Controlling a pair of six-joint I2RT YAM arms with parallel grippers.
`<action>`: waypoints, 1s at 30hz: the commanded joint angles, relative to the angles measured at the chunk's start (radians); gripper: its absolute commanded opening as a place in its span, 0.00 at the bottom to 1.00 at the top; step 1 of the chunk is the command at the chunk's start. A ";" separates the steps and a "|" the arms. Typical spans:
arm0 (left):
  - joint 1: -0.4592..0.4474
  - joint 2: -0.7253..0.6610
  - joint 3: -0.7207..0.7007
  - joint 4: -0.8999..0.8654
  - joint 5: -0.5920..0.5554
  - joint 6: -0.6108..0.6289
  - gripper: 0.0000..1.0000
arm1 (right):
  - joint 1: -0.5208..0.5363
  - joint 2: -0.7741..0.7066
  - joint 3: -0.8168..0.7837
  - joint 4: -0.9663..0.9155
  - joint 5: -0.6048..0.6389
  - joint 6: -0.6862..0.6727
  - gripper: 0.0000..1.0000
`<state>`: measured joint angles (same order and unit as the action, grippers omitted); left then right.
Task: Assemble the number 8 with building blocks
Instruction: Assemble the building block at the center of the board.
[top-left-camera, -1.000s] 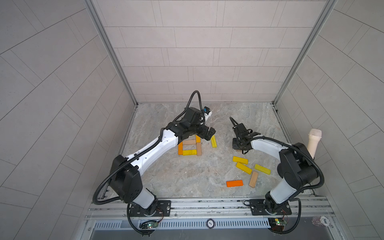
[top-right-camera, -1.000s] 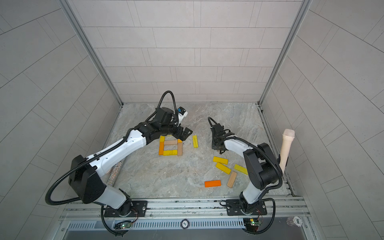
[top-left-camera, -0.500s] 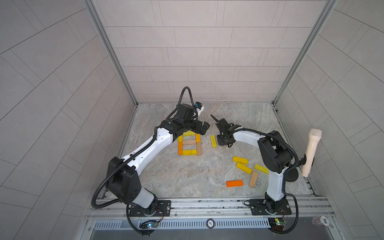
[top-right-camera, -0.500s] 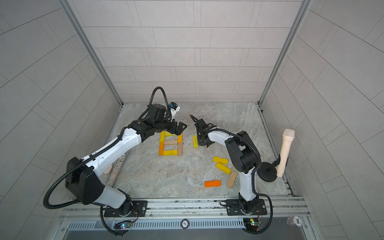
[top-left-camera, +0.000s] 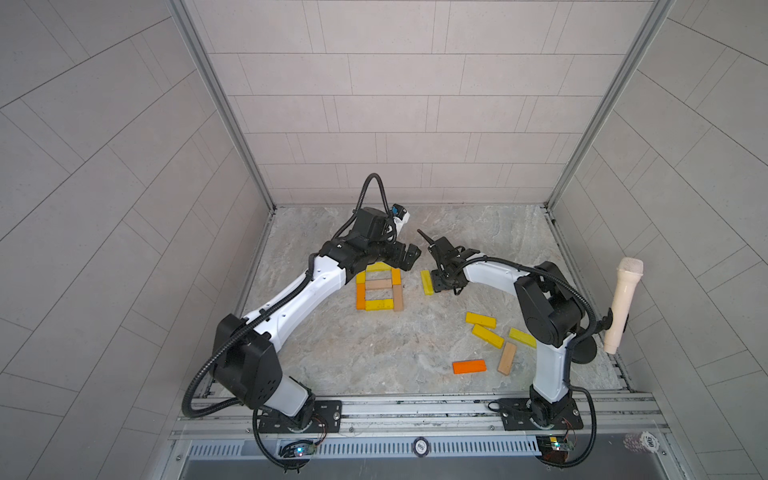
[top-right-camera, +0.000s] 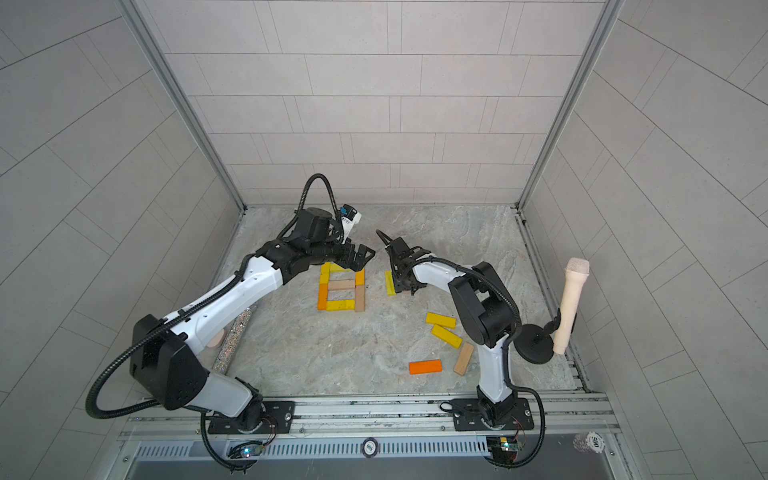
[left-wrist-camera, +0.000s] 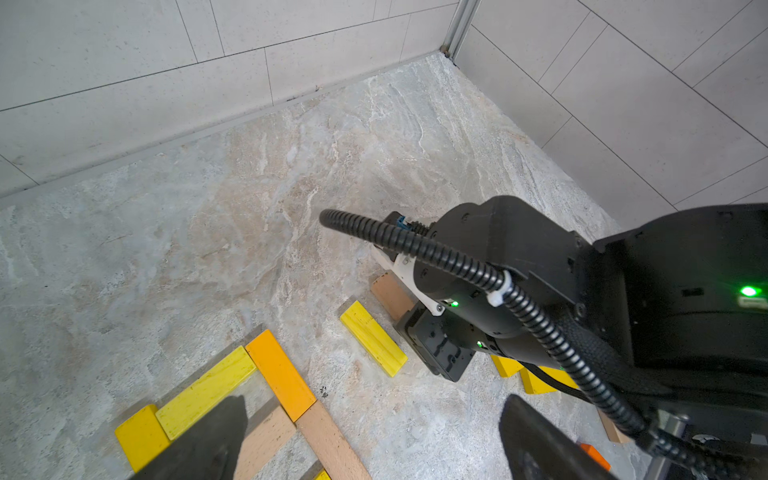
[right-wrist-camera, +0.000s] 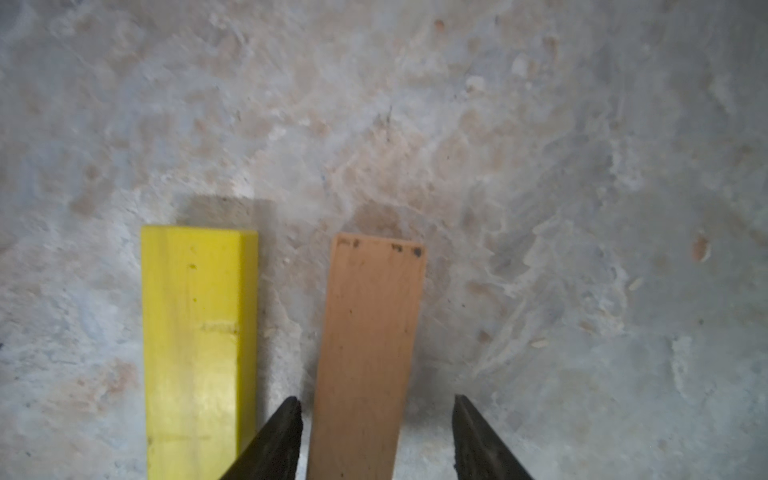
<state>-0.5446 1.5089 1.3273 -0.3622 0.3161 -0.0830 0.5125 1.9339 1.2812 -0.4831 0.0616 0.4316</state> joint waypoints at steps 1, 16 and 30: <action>0.000 -0.027 -0.010 0.023 0.013 -0.004 1.00 | 0.006 -0.072 -0.040 -0.007 0.006 0.026 0.58; -0.001 -0.030 -0.012 0.026 0.020 -0.009 1.00 | -0.084 -0.072 -0.111 0.034 -0.001 0.105 0.52; 0.000 -0.017 -0.010 0.028 0.034 -0.014 1.00 | -0.065 -0.053 -0.084 0.058 -0.105 0.030 0.55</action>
<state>-0.5446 1.5082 1.3235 -0.3500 0.3378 -0.0971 0.4313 1.8839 1.1858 -0.4141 -0.0219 0.4709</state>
